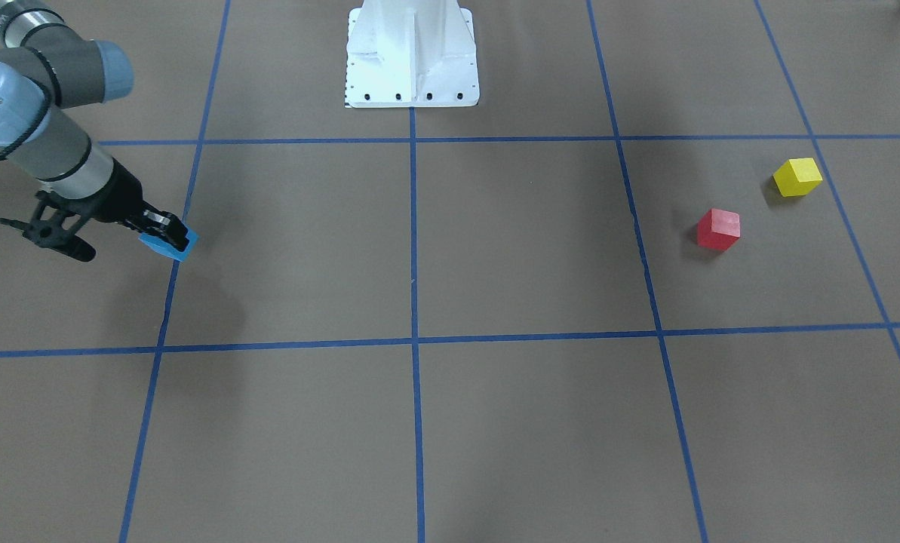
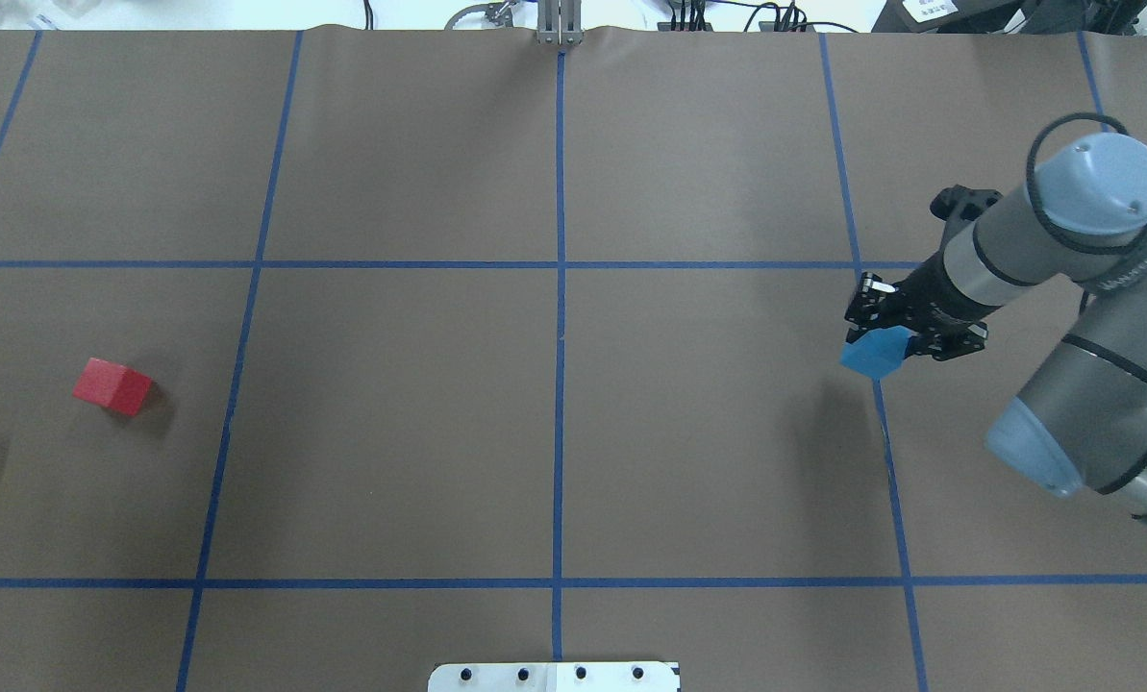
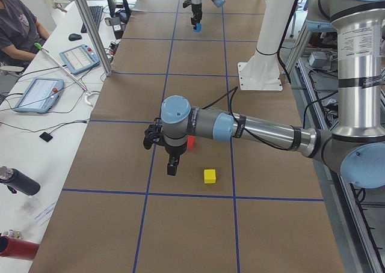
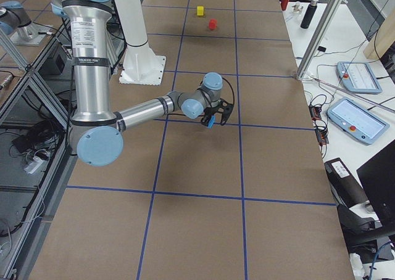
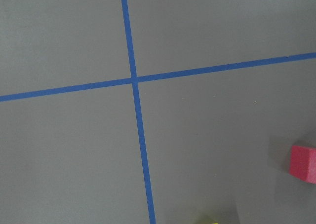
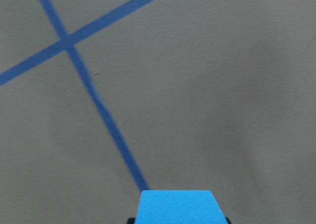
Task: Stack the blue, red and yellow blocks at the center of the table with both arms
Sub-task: 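Carry the blue cube with the right gripper to the table center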
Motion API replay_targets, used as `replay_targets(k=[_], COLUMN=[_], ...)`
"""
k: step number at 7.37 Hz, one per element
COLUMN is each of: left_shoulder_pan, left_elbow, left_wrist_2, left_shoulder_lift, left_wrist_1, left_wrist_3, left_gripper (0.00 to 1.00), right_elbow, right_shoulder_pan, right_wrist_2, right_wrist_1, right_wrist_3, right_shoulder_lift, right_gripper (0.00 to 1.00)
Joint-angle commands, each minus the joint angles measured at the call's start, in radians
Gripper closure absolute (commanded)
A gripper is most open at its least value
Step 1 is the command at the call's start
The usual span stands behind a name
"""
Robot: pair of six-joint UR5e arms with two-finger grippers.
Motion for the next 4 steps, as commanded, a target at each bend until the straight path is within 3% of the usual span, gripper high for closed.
replay_targets(k=[1, 4], left_shoulder_pan=[0.0, 0.0], left_elbow=[0.008, 0.009], left_wrist_2=[0.0, 0.0], left_shoulder_lift=[-0.003, -0.003], left_wrist_1=[0.002, 0.003], left_wrist_3=[0.001, 0.001], left_gripper=[0.0, 0.0], right_elbow=[-0.075, -0.341], right_shoulder_pan=[-0.079, -0.175], right_wrist_2=[-0.059, -0.163], right_wrist_1=[-0.083, -0.077], right_wrist_3=[-0.001, -0.019], right_shoulder_lift=[0.217, 0.508], right_gripper=[1.0, 1.0])
